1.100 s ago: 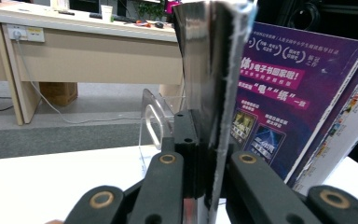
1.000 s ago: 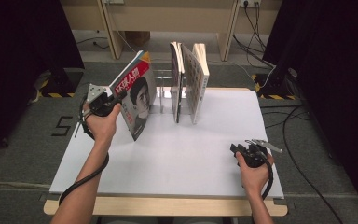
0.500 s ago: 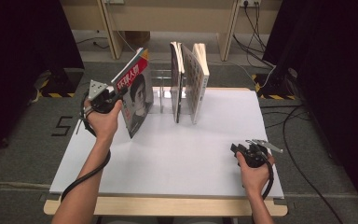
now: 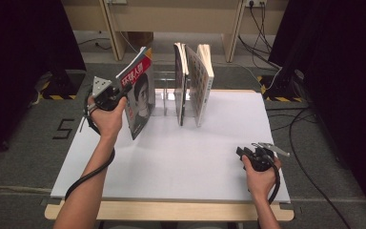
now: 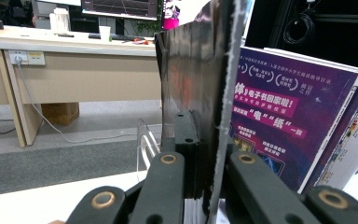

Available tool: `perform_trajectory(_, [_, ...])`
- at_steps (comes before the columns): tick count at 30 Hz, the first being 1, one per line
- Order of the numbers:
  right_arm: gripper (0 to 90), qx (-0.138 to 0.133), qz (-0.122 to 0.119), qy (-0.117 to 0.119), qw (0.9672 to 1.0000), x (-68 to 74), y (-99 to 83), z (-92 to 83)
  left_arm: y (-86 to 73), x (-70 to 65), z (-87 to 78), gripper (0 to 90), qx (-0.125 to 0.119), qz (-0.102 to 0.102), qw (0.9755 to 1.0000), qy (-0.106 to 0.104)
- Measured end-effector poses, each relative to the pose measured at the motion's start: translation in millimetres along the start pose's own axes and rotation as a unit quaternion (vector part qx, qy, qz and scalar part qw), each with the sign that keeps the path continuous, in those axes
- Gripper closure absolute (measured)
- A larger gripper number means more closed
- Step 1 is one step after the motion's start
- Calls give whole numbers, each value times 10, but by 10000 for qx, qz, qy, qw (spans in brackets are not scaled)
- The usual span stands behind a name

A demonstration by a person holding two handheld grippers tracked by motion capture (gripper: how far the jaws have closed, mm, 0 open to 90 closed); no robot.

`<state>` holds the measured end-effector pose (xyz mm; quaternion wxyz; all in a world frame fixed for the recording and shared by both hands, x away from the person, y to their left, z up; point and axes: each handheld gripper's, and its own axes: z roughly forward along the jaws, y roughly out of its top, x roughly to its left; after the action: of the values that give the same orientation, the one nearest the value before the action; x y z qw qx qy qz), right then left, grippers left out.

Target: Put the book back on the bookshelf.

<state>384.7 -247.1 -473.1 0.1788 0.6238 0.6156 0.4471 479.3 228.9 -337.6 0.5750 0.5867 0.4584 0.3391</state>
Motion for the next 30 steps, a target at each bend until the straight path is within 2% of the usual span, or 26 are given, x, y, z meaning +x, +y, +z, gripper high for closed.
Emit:
perform_trajectory(15, [638, 2, -49, 15, 10000, -9, -1, 3, 92, -22, 78, 865, -85, -3, 10000, 5])
perform_trajectory(30, [638, 21, 14, 15, 10000, -2, -4, 0, 135, -54, 152, 865, -89, -30, 9999, -46])
